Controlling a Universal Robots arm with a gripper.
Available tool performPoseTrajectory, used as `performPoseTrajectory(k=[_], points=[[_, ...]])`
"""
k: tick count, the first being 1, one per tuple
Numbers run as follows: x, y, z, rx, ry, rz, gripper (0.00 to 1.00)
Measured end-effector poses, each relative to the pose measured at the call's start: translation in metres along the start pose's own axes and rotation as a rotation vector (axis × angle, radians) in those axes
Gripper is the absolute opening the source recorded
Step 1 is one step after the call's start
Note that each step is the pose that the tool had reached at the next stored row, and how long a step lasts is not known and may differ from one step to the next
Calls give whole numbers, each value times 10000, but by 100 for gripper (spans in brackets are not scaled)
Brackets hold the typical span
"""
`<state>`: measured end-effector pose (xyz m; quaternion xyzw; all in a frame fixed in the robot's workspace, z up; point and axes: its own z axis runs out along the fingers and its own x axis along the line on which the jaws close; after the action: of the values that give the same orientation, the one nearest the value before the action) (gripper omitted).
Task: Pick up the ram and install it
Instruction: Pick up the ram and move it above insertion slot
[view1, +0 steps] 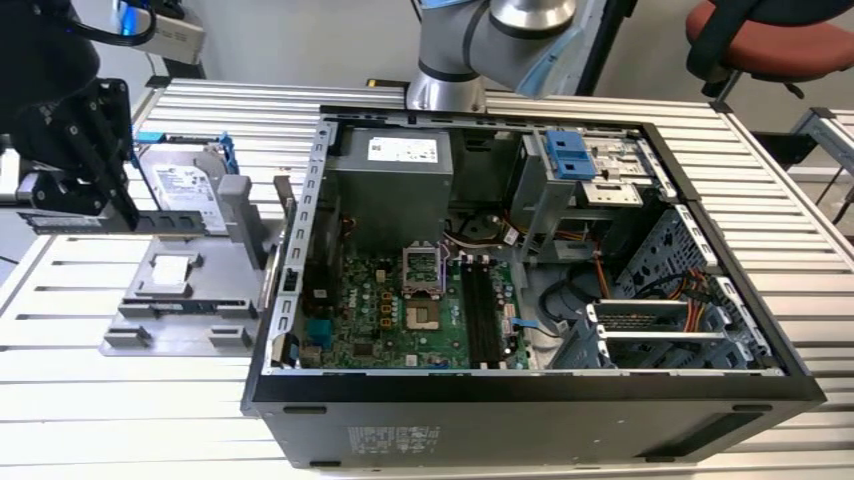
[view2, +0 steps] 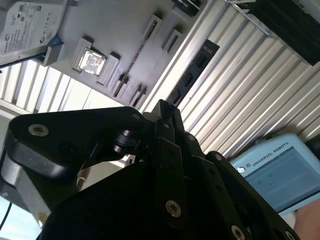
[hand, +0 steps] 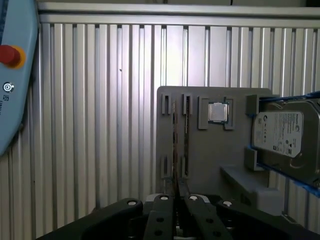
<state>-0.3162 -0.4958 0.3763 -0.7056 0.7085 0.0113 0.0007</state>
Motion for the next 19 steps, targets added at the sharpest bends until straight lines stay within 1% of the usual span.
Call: performPoseTrajectory(k=[7, 11, 19], points=[[-1, -147, -2, -18, 0, 0, 0], [-1, -241, -4, -34, 0, 1, 0], [-2, -451, -7, -67, 0, 1, 0]])
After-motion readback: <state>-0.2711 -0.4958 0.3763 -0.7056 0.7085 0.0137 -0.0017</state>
